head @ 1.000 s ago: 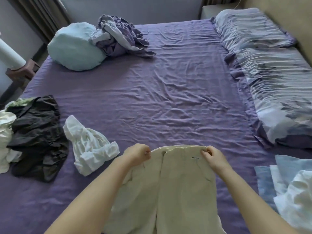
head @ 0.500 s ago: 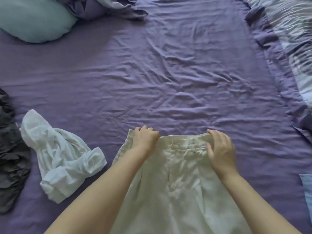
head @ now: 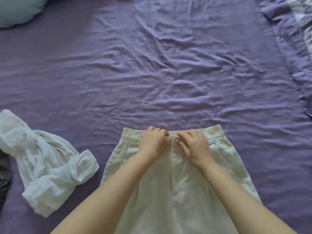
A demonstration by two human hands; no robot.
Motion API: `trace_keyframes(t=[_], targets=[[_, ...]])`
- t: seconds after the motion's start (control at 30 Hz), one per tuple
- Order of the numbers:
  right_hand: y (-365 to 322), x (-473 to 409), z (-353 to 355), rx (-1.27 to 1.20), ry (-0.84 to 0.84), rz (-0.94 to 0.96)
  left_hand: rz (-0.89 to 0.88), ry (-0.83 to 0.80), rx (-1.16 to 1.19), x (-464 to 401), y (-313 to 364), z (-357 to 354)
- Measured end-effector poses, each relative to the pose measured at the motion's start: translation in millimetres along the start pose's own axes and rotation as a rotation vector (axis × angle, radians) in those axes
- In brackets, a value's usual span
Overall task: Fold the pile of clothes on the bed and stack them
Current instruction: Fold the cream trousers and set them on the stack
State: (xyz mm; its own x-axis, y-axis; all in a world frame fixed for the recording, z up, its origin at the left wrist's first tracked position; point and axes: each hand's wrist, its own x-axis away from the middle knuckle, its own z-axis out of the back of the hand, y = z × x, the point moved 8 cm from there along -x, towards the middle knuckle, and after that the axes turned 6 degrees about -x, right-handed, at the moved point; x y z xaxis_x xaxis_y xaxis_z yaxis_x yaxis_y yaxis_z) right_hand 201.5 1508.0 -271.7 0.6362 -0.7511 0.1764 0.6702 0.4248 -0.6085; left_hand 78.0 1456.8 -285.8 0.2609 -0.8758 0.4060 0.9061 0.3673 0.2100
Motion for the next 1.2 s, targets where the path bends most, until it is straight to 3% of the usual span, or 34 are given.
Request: trace_keyframes(t=[0.2,0.37,0.6,0.73,0.97,1.2], targets=[[-6.2,0.5,16.2,-0.142,0.006,0.001,0.003,-0.151,0.184,-3.2,-2.9,0.9],[-15.5,6.5,32.7,-0.245,0.071,0.042,0.070,-0.286,0.692,-0.6,-9.3,-1.9],[-26.1,15.4,40.0,-0.231,0.151,0.179,0.120,-0.345,0.727,-2.9,-11.6,-6.4],[-27.7,17.2,37.6,-0.220,0.173,0.153,0.154,-0.371,0.752,-3.3,-9.9,-10.0],[-27.0,4.2,23.7,-0.184,0.059,0.080,0.284,-0.364,0.794,-5.4,-11.9,-15.6],[-13.9,2.4,21.1,-0.178,0.017,-0.027,0.283,-0.346,0.878,-3.0,-9.2,-14.0]])
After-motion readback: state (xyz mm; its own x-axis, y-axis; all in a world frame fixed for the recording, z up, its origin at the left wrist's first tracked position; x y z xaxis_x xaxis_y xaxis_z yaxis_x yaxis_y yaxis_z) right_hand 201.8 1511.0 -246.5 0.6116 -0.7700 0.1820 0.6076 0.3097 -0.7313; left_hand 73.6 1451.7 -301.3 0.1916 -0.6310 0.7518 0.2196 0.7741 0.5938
